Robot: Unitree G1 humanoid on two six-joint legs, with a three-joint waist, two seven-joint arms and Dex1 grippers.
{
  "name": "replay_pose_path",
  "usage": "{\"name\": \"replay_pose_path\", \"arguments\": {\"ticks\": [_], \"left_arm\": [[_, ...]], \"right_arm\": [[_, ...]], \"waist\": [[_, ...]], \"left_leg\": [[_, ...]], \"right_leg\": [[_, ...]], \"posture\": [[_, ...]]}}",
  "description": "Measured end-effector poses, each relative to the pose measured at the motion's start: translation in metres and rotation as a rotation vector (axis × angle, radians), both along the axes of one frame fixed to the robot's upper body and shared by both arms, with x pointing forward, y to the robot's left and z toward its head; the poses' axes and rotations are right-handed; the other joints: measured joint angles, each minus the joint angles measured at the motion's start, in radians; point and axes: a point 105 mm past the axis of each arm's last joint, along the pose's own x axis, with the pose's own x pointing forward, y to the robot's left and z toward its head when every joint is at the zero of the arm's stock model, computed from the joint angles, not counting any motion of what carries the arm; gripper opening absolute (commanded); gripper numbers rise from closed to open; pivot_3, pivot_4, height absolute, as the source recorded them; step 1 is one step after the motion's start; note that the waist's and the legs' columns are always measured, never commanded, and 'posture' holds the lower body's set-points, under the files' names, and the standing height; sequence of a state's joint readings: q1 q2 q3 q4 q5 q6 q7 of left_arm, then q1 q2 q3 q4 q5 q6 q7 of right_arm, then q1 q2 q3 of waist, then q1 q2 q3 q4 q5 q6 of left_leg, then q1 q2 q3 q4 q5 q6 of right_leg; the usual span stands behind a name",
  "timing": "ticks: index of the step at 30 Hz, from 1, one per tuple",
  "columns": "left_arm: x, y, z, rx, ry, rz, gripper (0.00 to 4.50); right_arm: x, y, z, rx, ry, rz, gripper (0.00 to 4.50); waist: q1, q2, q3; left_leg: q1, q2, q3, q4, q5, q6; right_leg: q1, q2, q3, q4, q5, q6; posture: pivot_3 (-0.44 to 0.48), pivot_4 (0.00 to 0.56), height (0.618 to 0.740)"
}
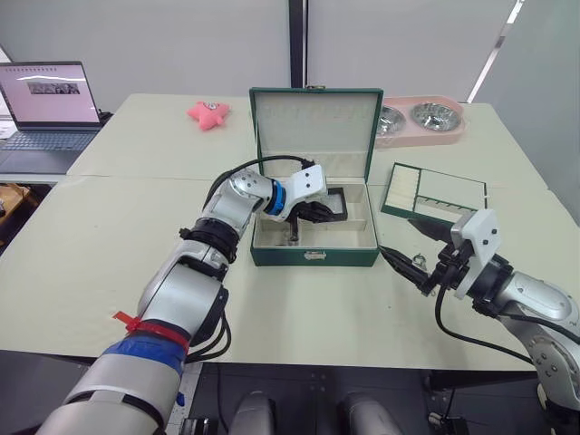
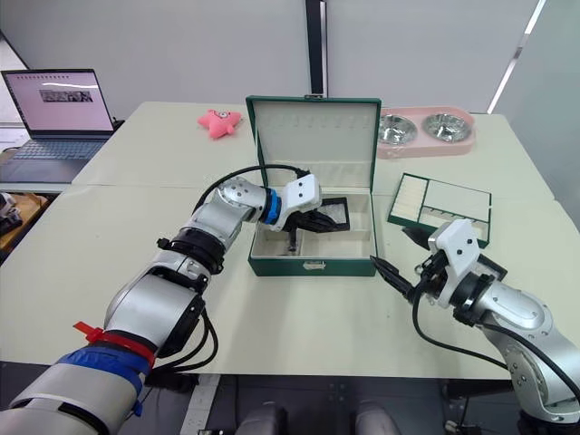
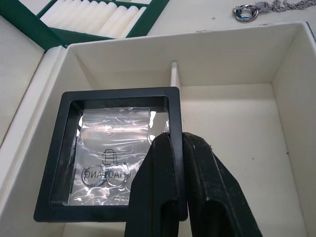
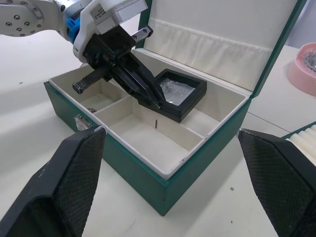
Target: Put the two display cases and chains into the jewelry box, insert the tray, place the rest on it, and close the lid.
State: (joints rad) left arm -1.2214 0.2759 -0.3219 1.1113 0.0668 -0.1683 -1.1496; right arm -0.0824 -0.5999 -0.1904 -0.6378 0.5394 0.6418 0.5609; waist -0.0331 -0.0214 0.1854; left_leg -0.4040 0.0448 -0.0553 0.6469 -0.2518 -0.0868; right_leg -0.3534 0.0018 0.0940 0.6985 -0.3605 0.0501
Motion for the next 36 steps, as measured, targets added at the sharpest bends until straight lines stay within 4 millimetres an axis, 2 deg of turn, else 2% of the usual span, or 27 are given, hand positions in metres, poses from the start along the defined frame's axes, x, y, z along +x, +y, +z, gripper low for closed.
{"name": "replay_pose_path", "arguments": {"ticks": [6,19,25,34,36], "left_arm": [[0.0042,-0.0033,0.001,0.009,-0.053,0.007,0.01],[0.0043,-0.0028,-0.0034,0.01,-0.037,0.014,0.01],[0.0045,-0.002,-0.0042,0.002,-0.026,0.021,1.68],[0.0054,-0.0015,0.0002,-0.019,-0.025,0.026,4.49],[0.0057,-0.0018,0.0052,-0.035,-0.025,0.024,4.49]], "right_arm": [[-0.0027,0.0006,-0.0011,0.01,0.006,-0.006,4.5],[-0.0031,0.0002,-0.0012,0.015,0.012,-0.007,4.5],[-0.003,-0.0001,-0.0011,0.013,0.012,-0.009,4.5],[-0.0024,0.0004,0.0007,0.012,0.005,-0.007,4.5],[-0.0022,0.0004,0.0007,0.012,0.005,-0.006,4.5]], "waist": [[-0.001,0.0,0.0],[-0.001,0.0,0.0],[-0.001,0.0,0.0],[-0.001,0.0,0.0],[-0.001,0.0,0.0]], "left_leg": [[0.0,0.0,0.0,0.0,0.0,0.0],[0.0,0.0,0.0,0.0,0.0,0.0],[0.0,0.0,0.0,0.0,0.0,0.0],[0.0,0.0,0.0,0.0,0.0,0.0],[0.0,0.0,0.0,0.0,0.0,0.0]], "right_leg": [[0.0,0.0,0.0,0.0,0.0,0.0],[0.0,0.0,0.0,0.0,0.0,0.0],[0.0,0.0,0.0,0.0,0.0,0.0],[0.0,0.0,0.0,0.001,0.0,0.0],[0.0,0.0,-0.001,0.001,0.0,0.0]], "posture": [[0.0,0.15,0.74],[0.0,0.15,0.74],[0.0,0.15,0.74],[0.0,0.15,0.74],[0.0,0.15,0.74]]}}
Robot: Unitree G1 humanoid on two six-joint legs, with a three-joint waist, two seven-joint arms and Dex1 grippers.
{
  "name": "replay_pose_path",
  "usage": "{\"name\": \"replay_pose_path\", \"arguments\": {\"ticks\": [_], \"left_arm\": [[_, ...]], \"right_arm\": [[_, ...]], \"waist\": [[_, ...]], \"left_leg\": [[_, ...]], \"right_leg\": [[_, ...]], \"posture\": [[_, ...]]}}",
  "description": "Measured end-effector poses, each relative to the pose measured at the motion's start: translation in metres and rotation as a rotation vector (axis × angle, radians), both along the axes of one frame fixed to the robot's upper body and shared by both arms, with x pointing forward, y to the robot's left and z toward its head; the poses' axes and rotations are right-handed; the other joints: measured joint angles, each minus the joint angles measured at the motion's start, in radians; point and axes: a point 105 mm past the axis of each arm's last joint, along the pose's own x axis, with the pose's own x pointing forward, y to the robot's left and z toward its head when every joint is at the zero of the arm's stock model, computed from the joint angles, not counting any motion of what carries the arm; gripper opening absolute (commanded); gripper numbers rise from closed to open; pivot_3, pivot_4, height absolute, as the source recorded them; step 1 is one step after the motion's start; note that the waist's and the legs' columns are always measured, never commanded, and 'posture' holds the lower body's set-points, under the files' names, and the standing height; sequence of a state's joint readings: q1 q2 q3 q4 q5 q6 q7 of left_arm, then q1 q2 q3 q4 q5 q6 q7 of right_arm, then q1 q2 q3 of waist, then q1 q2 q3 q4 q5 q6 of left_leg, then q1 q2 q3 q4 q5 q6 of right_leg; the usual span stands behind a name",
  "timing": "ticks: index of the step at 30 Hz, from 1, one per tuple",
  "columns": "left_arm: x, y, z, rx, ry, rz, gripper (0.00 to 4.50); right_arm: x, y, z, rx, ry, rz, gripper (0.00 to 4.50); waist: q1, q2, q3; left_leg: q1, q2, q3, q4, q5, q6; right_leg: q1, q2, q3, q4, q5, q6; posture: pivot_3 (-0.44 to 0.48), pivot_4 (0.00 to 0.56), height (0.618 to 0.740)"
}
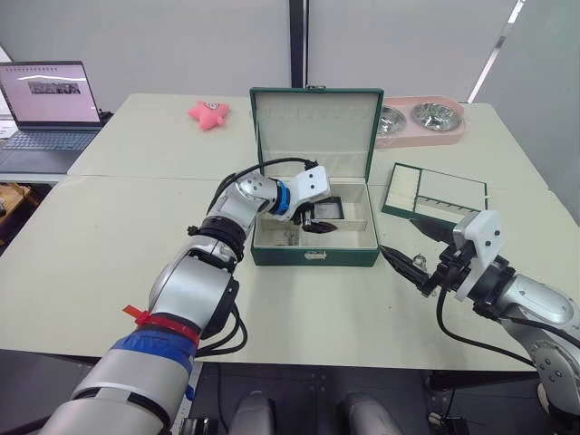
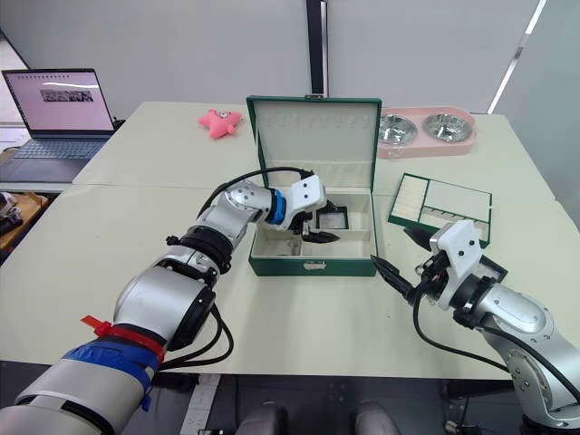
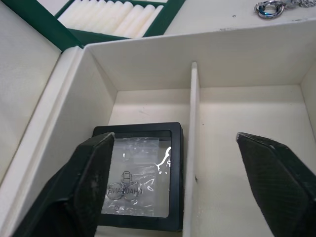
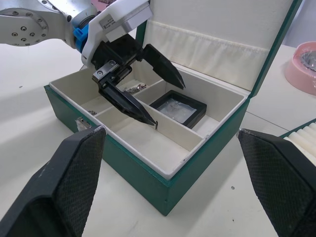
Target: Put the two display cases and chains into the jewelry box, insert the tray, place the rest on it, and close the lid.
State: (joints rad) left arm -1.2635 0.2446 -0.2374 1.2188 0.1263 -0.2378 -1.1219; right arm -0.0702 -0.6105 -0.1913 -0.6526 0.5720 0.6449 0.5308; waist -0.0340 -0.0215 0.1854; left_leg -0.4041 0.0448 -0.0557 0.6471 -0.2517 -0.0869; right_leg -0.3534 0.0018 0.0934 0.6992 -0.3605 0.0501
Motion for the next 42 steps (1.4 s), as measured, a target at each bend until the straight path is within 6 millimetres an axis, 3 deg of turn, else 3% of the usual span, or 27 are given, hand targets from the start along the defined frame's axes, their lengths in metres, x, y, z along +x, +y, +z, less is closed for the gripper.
{"name": "replay_pose_path", "arguments": {"ticks": [4,9,14,20,27,35,42], "left_arm": [[-0.003,-0.001,0.015,-0.106,0.051,-0.025,4.49],[-0.013,0.01,0.045,-0.242,0.091,-0.086,4.49],[-0.037,0.043,0.057,-0.383,0.192,-0.075,4.49],[-0.068,0.103,0.059,-0.475,0.252,0.133,4.49],[-0.096,0.174,0.04,-0.531,0.291,0.473,4.49],[-0.133,0.247,-0.004,-0.543,0.281,0.888,4.49],[-0.149,0.305,-0.033,-0.583,0.072,1.27,4.49]], "right_arm": [[0.001,-0.003,-0.001,-0.003,0.006,0.003,4.5],[0.001,-0.021,-0.001,0.018,0.019,-0.023,4.5],[0.0,-0.057,-0.009,0.051,0.057,-0.101,4.5],[-0.004,-0.105,-0.03,0.088,0.118,-0.219,4.5],[-0.006,-0.148,-0.049,0.096,0.141,-0.355,4.5],[-0.009,-0.188,-0.072,0.114,0.164,-0.498,4.5],[0.002,-0.212,-0.079,0.125,0.101,-0.622,4.5]], "waist": [[0.0,0.0,0.0],[-0.004,0.0,0.0],[-0.015,0.0,0.0],[-0.022,0.001,-0.001],[-0.021,0.001,-0.001],[-0.021,0.001,-0.001],[-0.02,0.001,-0.001]], "left_leg": [[0.0,0.0,0.0,0.0,0.0,0.0],[0.0,0.0,0.0,0.0,0.0,0.0],[0.001,0.002,0.0,0.0,0.0,0.0],[0.004,0.002,0.0,0.001,0.0,0.0],[0.005,0.002,0.001,0.001,0.0,0.0],[0.006,0.002,0.002,0.0,0.0,0.0],[0.006,0.002,0.002,0.0,0.0,0.0]], "right_leg": [[0.0,0.0,0.0,0.0,0.0,0.0],[0.0,0.0,0.0,0.0,0.0,0.0],[0.001,0.0,0.0,0.002,0.0,0.0],[0.002,0.0,0.001,0.004,0.0,0.0],[0.003,0.0,0.002,0.004,0.0,0.0],[0.003,-0.001,0.002,0.003,0.0,0.0],[0.004,-0.001,0.002,0.001,0.0,0.0]], "posture": [[0.0,0.15,0.74],[0.0,0.15,0.74],[0.0,0.15,0.74],[0.0,0.15,0.74],[0.0,0.15,0.74],[0.0,0.15,0.74],[0.0,0.15,0.74]]}}
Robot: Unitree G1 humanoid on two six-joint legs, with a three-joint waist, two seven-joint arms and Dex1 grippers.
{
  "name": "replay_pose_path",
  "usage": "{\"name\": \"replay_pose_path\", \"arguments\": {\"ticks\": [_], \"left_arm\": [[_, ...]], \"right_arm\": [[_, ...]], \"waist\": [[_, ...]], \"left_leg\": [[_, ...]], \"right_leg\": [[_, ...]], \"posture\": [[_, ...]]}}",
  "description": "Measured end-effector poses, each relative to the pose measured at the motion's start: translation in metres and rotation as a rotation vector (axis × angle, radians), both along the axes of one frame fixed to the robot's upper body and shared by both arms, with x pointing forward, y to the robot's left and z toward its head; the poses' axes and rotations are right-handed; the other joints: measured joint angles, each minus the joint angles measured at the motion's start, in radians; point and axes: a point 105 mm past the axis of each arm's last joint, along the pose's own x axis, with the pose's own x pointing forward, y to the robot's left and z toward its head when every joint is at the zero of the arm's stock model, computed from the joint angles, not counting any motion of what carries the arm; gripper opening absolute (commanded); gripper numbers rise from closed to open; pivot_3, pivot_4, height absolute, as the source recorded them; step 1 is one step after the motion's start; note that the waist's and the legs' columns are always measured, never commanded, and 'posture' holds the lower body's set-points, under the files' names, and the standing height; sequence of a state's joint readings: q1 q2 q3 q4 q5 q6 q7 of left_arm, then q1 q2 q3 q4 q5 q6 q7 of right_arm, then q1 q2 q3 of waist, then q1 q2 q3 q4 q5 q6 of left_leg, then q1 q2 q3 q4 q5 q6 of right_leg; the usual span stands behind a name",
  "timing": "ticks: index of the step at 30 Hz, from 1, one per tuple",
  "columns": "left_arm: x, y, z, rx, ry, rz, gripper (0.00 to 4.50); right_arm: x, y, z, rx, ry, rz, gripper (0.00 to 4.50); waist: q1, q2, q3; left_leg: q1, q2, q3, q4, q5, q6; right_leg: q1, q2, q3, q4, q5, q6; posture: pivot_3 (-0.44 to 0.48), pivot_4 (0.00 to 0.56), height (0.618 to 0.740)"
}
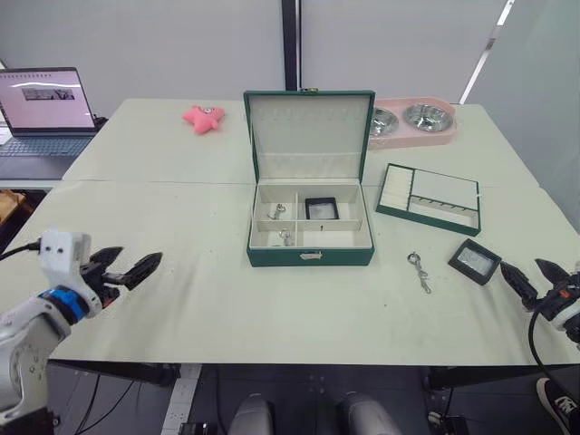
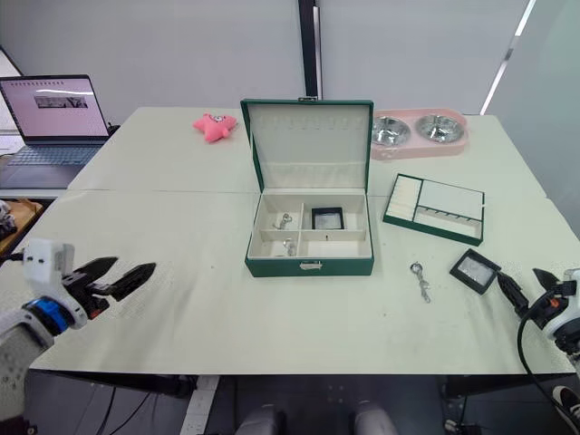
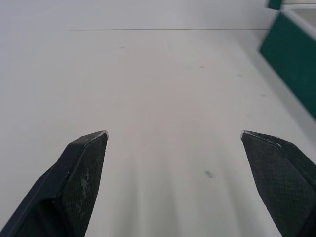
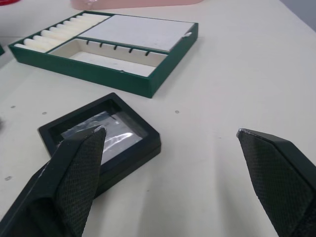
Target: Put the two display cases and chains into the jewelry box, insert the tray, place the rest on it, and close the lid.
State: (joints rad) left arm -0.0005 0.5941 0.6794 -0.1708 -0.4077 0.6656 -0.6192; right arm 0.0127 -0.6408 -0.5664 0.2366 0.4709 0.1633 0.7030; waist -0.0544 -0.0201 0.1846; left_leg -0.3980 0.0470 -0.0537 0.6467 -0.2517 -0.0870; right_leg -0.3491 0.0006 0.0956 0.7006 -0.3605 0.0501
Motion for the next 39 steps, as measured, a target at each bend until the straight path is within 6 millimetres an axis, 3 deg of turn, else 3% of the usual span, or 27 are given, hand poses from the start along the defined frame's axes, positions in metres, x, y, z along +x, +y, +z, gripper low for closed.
{"name": "replay_pose_path", "arguments": {"ticks": [5,11,18,39], "left_arm": [[-0.011,0.033,-0.016,0.065,-0.031,0.217,4.49],[-0.016,0.048,-0.023,0.102,-0.058,0.341,4.49],[-0.024,0.044,-0.042,0.094,-0.018,0.354,4.49],[-0.024,0.043,-0.042,0.096,-0.022,0.387,4.49]], "right_arm": [[-0.001,-0.012,-0.008,-0.023,-0.014,-0.078,4.5],[-0.002,-0.018,-0.01,-0.03,-0.028,-0.118,4.5],[0.0,-0.019,-0.013,-0.04,-0.034,-0.135,4.5],[0.008,-0.015,-0.011,-0.036,-0.054,-0.128,4.5]], "waist": [[0.0,0.0,0.0],[0.0,0.0,0.0],[-0.001,0.0,0.0],[-0.001,0.001,-0.001]], "left_leg": [[0.0,-0.001,0.0,0.0,0.0,0.0],[0.0,0.0,0.001,0.0,0.0,0.0],[0.0,0.0,0.0,-0.001,0.0,0.0],[0.0,0.0,0.001,-0.001,0.0,0.0]], "right_leg": [[0.0,-0.001,0.0,-0.001,0.0,0.0],[0.0,-0.001,0.0,-0.001,0.0,0.0],[0.0,-0.001,0.0,-0.001,0.0,0.0],[0.001,-0.001,0.0,-0.001,0.0,0.0]], "posture": [[0.0,0.15,0.74],[0.0,0.15,0.74],[0.0,0.15,0.74],[0.0,0.15,0.74]]}}
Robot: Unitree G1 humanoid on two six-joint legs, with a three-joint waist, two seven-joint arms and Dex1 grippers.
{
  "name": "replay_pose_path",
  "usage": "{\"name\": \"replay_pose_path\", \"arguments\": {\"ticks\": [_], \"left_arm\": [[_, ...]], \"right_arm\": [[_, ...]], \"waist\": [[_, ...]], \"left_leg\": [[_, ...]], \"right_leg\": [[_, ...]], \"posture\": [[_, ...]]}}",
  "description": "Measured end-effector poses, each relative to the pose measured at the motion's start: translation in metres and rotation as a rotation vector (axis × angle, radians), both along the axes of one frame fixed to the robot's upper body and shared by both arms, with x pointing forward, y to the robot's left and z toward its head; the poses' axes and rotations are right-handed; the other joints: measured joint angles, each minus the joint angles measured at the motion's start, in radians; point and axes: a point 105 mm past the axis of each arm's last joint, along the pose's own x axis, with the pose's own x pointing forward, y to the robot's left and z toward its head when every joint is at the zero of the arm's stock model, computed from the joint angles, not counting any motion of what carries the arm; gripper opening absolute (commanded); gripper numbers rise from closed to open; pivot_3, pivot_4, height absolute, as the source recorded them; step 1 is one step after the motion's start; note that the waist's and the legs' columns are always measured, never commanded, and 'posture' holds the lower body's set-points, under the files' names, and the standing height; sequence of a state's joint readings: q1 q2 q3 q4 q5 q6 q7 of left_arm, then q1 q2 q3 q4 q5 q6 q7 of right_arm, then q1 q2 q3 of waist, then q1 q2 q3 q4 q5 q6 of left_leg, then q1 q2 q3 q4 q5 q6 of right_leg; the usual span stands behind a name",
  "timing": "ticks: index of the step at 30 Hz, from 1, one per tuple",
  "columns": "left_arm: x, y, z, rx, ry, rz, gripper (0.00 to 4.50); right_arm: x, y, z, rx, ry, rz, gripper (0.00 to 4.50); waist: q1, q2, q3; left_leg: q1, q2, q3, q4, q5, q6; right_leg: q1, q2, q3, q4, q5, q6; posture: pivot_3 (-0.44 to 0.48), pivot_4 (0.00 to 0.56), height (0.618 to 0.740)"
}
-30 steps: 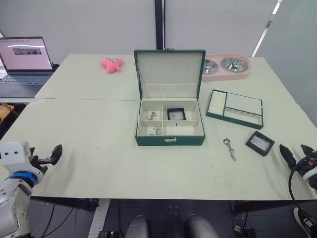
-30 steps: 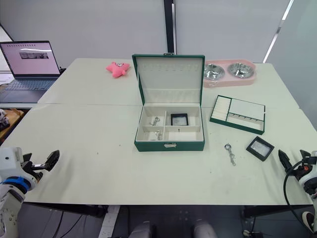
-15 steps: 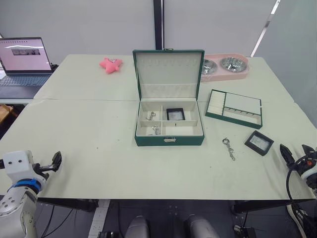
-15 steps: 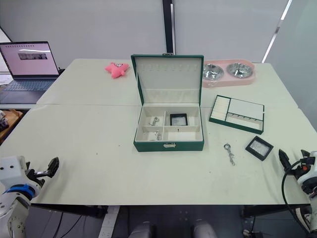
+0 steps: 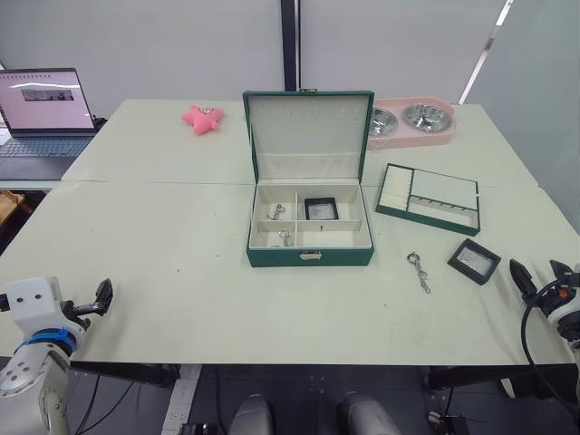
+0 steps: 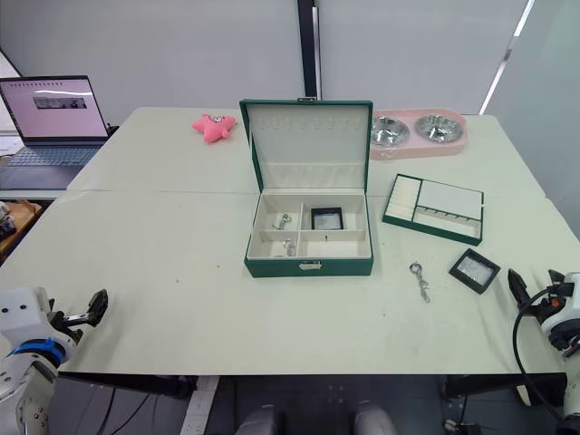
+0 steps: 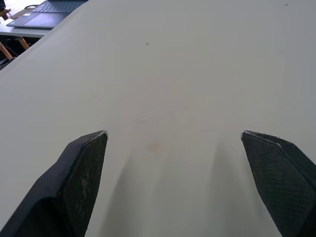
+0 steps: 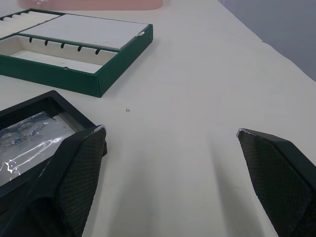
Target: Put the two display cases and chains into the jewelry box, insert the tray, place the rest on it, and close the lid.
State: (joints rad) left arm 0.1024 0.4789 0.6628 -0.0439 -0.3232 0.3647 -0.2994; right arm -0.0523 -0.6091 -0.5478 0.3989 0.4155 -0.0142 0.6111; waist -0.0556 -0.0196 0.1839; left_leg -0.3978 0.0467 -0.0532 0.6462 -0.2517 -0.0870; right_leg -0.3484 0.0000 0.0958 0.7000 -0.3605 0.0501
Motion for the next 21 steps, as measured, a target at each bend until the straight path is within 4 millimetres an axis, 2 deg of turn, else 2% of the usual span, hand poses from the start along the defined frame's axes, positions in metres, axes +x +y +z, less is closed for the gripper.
{"name": "replay_pose_path", "arguments": {"ticks": [4,9,14,17,21], "left_arm": [[0.013,-0.011,0.017,0.001,-0.054,-0.064,4.49],[0.038,-0.045,0.047,-0.017,-0.123,-0.264,4.49],[0.071,-0.109,0.093,0.013,-0.178,-0.64,4.49],[0.079,-0.147,0.104,0.028,-0.151,-0.863,4.49],[0.079,-0.196,0.106,0.003,-0.123,-1.125,4.49]], "right_arm": [[0.004,0.008,0.01,-0.011,-0.012,0.053,4.5],[0.013,0.028,0.028,-0.014,-0.004,0.189,4.5],[0.025,0.058,0.044,-0.033,0.047,0.383,4.5],[0.027,0.068,0.047,-0.058,0.099,0.469,4.5],[0.028,0.076,0.051,-0.103,0.166,0.555,4.5]], "waist": [[0.001,0.0,0.0],[0.001,0.0,0.0],[0.004,0.0,0.0],[0.004,0.0,0.0],[0.004,0.0,0.0]], "left_leg": [[0.0,0.0,0.0,0.0,0.0,0.0],[0.0,0.0,0.0,0.0,0.0,0.0],[0.0,-0.001,0.0,0.0,0.0,0.0],[-0.001,-0.001,0.0,0.0,0.0,0.0],[-0.001,0.0,0.0,0.0,0.0,0.0]], "right_leg": [[0.0,0.0,0.0,0.0,0.0,0.0],[0.0,0.0,0.0,0.0,0.0,0.0],[0.0,0.0,-0.001,-0.001,0.0,0.0],[0.0,0.0,0.0,-0.002,0.0,0.0],[0.0,0.0,0.0,-0.002,0.0,0.0]], "posture": [[0.0,0.15,0.74],[0.0,0.15,0.74],[0.0,0.15,0.74],[0.0,0.15,0.74],[0.0,0.15,0.74]]}}
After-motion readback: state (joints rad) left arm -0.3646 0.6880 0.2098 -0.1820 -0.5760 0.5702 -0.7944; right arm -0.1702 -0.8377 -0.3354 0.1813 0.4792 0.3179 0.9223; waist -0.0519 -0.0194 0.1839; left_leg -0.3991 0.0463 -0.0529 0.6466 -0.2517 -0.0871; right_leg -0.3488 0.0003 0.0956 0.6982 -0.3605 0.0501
